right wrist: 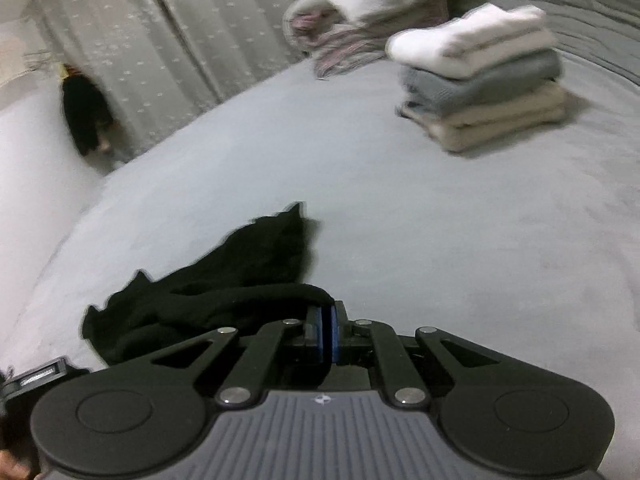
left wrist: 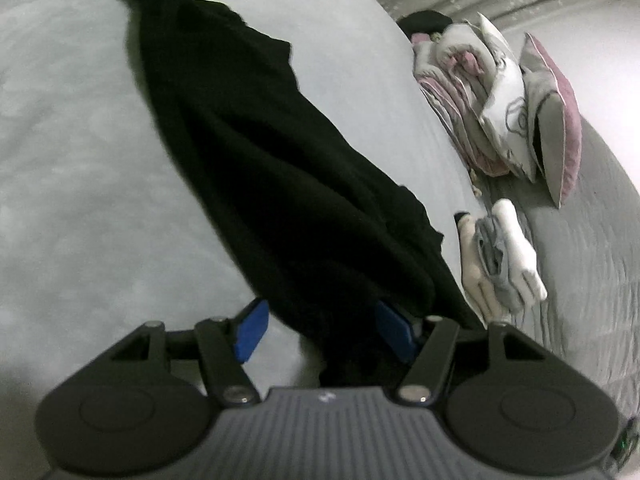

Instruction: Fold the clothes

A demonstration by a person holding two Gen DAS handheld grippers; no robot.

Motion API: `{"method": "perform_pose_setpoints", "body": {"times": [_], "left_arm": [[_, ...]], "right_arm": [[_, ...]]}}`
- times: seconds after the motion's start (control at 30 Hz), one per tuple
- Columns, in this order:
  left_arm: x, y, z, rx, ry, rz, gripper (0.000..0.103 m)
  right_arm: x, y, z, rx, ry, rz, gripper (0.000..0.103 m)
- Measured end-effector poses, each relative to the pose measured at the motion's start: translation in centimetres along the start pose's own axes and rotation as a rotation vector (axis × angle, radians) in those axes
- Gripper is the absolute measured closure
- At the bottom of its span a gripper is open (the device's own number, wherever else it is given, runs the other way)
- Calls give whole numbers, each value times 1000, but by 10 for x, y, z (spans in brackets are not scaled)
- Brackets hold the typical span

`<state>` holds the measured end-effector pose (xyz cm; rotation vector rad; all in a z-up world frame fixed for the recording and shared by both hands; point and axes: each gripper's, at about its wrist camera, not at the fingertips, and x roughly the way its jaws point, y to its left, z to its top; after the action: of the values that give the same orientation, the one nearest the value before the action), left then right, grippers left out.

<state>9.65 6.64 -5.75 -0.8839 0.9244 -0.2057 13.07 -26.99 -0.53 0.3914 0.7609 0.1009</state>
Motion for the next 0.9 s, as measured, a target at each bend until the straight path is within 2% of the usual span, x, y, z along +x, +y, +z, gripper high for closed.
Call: {"method": "perform_pose_setpoints", "body": {"times": [0.13, 0.27, 0.4, 0.47, 0.57, 0.6, 0.63, 0.67, 0.7, 0.77, 0.83, 0.87, 0.9], "left_arm": [[1, -10, -8, 75, -8, 23, 43], [-1, -6, -10, 59, -27, 22, 44], [1, -3, -9, 24, -56, 26, 50], [3, -6, -10, 29, -69, 44, 56], [5, -10, -13, 57, -83, 78, 66], [5, -11, -13, 66, -85, 92, 68], [5, -12, -13, 76, -85, 108, 75], [6, -13, -14, 85, -85, 124, 84], [6, -13, -14, 95, -85, 140, 87], [6, -12, -13, 101, -82, 162, 97], [4, -12, -12, 101, -74, 167, 97], [3, -11, -12, 100, -70, 167, 97], [1, -12, -12, 106, -64, 174, 97]], "right_arm": [[7, -26, 3, 69, 32, -51, 97], [9, -44, 4, 115, 32, -102, 99], [8, -56, 3, 175, 59, -75, 99], [8, -54, 1, 180, 79, -50, 98], [6, -54, -2, 202, 101, -3, 90], [6, -54, -3, 212, 106, 12, 78], [6, -55, -4, 225, 110, 25, 62], [6, -55, -4, 237, 112, 35, 56], [6, -55, -5, 246, 113, 42, 53], [9, -53, -7, 245, 120, 42, 53], [11, -48, -9, 203, 118, 27, 53], [12, -44, -11, 173, 115, 14, 55], [11, -39, -13, 139, 112, -2, 64]]}}
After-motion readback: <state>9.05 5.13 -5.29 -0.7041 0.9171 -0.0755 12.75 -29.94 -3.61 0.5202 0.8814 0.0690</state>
